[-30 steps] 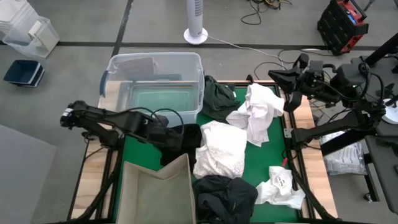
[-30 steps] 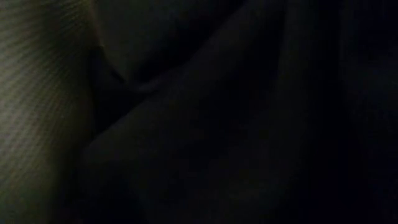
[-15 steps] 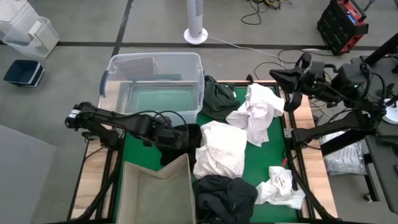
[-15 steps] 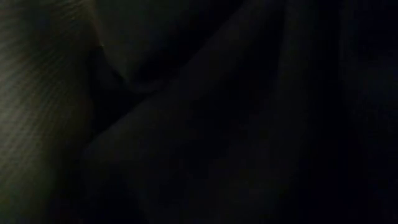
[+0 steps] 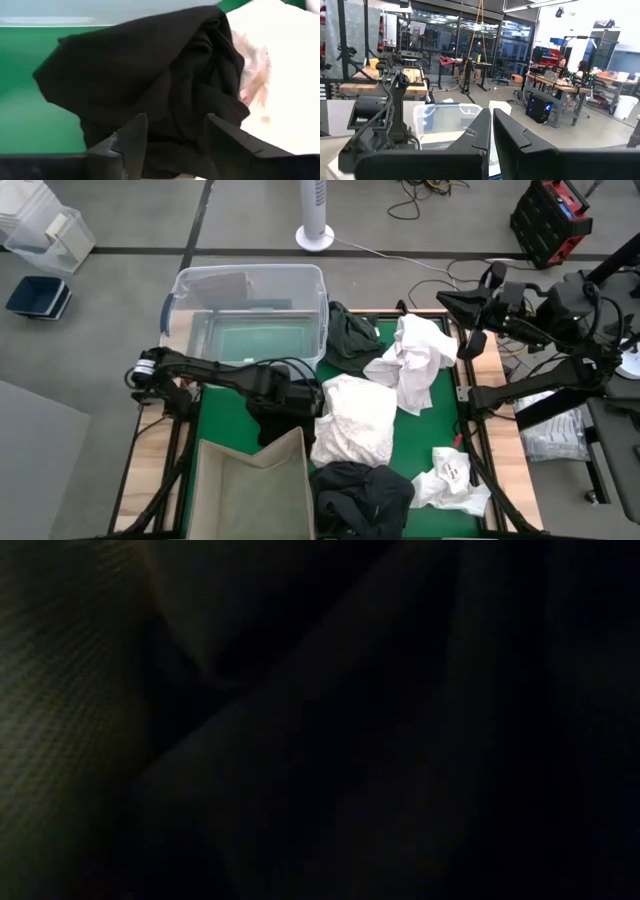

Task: Sort clothes
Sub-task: Put the black shirt into the transparent bin

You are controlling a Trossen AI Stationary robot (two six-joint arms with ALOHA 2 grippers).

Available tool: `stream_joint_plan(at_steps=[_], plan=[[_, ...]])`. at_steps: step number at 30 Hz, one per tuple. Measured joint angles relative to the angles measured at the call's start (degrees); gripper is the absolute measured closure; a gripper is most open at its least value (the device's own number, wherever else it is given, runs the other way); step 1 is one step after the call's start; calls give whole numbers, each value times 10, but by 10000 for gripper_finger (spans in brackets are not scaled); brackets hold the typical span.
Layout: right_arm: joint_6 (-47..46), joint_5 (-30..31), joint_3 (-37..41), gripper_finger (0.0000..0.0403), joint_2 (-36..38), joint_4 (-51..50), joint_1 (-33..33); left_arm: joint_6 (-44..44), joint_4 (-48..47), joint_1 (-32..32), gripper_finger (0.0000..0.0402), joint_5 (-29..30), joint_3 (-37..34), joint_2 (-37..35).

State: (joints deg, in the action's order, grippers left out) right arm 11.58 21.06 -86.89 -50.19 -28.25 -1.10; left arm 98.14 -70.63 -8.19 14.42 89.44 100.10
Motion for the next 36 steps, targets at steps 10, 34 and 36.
stream_joint_plan(at_steps=[10,34,36], plan=[[26,0,0,390,-1,2,0,-21,-14,27,146,0,5,29],[37,0,0,390,-1,-1,0,-32,7,9,178,1,4,101],[37,0,0,390,-1,-1,0,-42,8,9,185,1,4,106]])
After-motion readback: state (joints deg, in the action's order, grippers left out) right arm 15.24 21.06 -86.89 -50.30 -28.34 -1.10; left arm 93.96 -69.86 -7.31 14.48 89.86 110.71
